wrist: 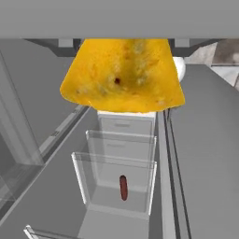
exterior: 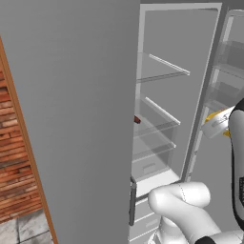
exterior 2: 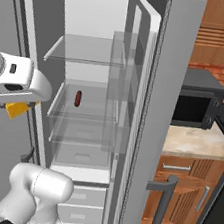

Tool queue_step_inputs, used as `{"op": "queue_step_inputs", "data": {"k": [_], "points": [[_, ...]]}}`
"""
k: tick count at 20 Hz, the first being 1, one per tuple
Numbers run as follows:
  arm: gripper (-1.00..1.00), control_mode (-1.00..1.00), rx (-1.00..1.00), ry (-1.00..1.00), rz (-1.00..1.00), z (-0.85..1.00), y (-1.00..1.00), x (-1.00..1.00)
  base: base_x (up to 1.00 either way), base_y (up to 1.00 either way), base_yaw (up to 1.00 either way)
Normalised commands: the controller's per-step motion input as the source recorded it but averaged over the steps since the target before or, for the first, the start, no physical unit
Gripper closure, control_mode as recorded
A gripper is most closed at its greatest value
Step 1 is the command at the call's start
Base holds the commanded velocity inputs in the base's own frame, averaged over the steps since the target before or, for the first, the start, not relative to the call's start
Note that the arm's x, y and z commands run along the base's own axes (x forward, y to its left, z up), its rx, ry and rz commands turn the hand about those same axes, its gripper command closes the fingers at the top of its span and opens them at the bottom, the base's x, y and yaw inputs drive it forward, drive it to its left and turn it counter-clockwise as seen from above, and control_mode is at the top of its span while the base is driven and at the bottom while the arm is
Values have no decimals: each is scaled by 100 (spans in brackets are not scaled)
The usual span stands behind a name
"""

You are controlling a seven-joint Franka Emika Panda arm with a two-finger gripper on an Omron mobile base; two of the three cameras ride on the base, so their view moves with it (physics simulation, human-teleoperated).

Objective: Retrieve the sausage and cheese from the fridge and place them on the cutting board on the counter.

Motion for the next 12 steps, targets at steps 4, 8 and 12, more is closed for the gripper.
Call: {"op": "queue_step_inputs", "data": {"k": [4,8,12], "points": [[100,100,0,0,0,0,0,0,-19,-1,-4],[100,100,0,0,0,0,0,0,-89,-21,-20],[100,100,0,0,0,0,0,0,-100,-28,-35]]}}
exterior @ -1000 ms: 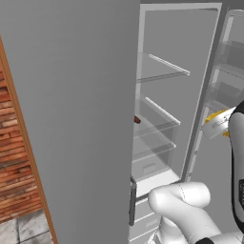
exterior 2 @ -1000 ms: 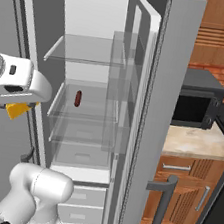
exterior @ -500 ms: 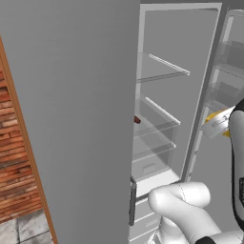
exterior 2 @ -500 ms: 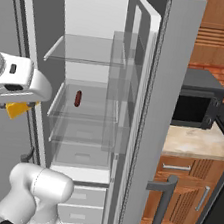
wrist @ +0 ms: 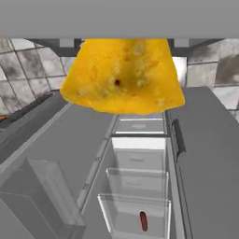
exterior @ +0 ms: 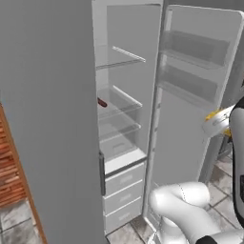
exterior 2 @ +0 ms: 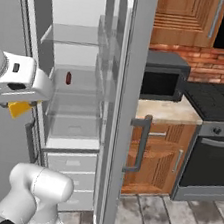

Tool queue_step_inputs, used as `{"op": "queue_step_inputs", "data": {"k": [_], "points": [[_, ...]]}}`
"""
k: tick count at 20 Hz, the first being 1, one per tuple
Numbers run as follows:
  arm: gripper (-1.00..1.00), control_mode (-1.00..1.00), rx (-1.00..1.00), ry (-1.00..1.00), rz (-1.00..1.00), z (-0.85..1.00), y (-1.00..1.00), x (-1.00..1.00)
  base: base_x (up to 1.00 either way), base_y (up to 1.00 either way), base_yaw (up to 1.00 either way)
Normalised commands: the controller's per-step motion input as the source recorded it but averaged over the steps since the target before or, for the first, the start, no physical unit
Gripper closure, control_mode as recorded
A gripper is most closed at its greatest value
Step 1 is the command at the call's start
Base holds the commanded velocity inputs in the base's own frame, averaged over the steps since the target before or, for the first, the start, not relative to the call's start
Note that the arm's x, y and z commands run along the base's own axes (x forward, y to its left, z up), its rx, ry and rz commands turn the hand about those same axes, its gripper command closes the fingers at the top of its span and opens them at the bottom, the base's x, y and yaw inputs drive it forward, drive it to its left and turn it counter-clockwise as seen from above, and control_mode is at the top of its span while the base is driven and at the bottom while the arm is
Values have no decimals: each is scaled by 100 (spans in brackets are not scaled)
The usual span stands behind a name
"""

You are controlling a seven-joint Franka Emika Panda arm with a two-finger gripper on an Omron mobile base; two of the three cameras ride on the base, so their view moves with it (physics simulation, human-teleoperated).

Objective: Retrieve the sausage and cheese from the fridge and place them on the cutting board on the counter.

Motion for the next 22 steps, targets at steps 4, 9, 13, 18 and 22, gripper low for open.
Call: {"op": "queue_step_inputs", "data": {"k": [4,9,13,18,22], "points": [[100,100,0,0,0,0,0,0,-100,-25,-39],[100,100,0,0,0,0,0,0,-100,-40,-40],[100,100,0,0,0,0,0,0,-98,-58,-46],[100,100,0,0,0,0,0,0,-61,-67,-56],[100,100,0,0,0,0,0,0,-22,-68,-59]]}}
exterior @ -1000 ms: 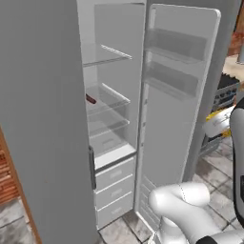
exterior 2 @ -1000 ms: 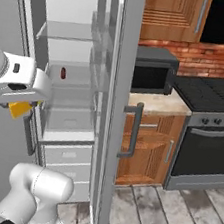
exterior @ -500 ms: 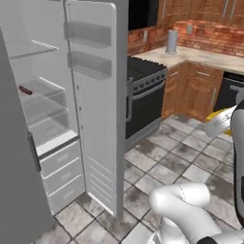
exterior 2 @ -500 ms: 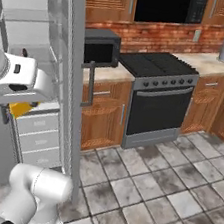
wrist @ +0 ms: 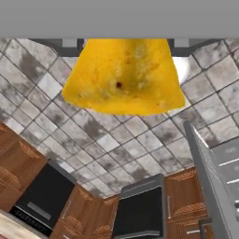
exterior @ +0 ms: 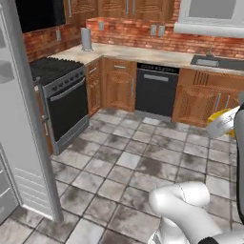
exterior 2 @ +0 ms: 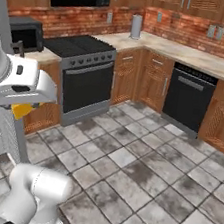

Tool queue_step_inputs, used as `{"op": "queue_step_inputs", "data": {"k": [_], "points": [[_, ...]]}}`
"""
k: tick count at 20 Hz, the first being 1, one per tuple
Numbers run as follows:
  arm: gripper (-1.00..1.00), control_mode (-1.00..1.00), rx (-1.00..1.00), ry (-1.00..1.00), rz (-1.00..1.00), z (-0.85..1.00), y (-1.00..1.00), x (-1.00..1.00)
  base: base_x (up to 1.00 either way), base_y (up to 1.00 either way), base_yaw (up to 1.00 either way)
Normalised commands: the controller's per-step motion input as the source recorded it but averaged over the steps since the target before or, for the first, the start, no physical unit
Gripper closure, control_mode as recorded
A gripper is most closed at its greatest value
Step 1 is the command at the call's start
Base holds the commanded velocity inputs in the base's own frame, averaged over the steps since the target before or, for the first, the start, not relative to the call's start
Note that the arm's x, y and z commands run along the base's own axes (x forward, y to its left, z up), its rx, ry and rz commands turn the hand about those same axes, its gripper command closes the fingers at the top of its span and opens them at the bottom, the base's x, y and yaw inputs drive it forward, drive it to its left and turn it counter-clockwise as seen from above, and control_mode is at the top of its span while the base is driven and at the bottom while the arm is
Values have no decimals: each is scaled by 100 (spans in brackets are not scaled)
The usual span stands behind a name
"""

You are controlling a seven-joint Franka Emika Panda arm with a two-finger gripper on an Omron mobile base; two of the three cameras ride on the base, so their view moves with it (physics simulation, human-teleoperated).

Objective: Retrieve the sausage and cheese from the fridge and place them on the cutting board on the counter.

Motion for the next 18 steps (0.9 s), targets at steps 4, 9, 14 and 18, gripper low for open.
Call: {"op": "queue_step_inputs", "data": {"k": [4,9,14,18], "points": [[100,100,0,0,0,0,0,0,0,-46,-55],[100,100,0,0,0,0,0,0,20,-26,-51],[100,100,0,0,0,0,0,0,39,0,-48],[100,100,0,0,0,0,0,0,60,0,-47]]}}
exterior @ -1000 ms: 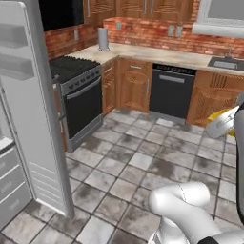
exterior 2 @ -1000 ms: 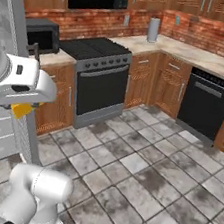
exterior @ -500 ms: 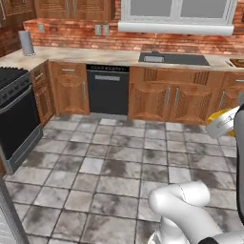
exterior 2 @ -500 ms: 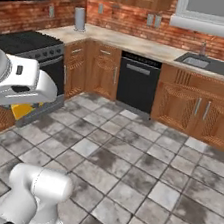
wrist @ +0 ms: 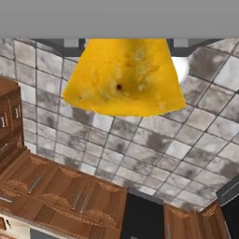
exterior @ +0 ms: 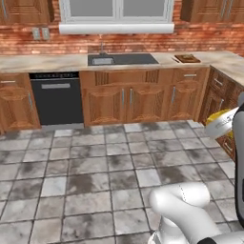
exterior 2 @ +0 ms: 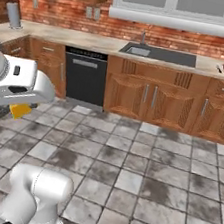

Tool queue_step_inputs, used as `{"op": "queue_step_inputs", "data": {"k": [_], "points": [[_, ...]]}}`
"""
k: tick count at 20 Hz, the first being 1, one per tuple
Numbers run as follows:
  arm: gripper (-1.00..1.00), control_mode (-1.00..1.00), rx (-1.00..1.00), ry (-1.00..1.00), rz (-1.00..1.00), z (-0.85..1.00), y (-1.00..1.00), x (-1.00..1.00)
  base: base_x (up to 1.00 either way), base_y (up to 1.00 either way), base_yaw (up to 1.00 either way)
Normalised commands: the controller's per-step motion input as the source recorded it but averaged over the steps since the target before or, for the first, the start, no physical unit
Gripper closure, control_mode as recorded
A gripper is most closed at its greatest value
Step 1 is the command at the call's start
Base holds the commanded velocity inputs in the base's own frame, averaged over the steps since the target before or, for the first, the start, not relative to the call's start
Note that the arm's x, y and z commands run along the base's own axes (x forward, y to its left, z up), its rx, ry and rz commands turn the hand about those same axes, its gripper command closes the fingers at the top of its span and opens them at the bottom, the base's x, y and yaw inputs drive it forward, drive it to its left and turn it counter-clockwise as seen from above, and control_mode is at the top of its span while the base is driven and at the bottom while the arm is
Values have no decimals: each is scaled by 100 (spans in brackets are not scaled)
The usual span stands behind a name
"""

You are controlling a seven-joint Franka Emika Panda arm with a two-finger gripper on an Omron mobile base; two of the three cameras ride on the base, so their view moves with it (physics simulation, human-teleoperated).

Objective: Retrieve the sausage and cheese from the fridge and place them on the cutting board on the counter.

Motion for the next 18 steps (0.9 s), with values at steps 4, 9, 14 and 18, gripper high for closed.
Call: {"op": "queue_step_inputs", "data": {"k": [4,9,14,18], "points": [[100,100,0,0,0,0,0,0,90,0,-40],[100,100,0,0,0,0,0,0,99,1,-37],[100,100,0,0,0,0,0,0,100,1,-34],[100,100,0,0,0,0,0,0,100,2,-30]]}}
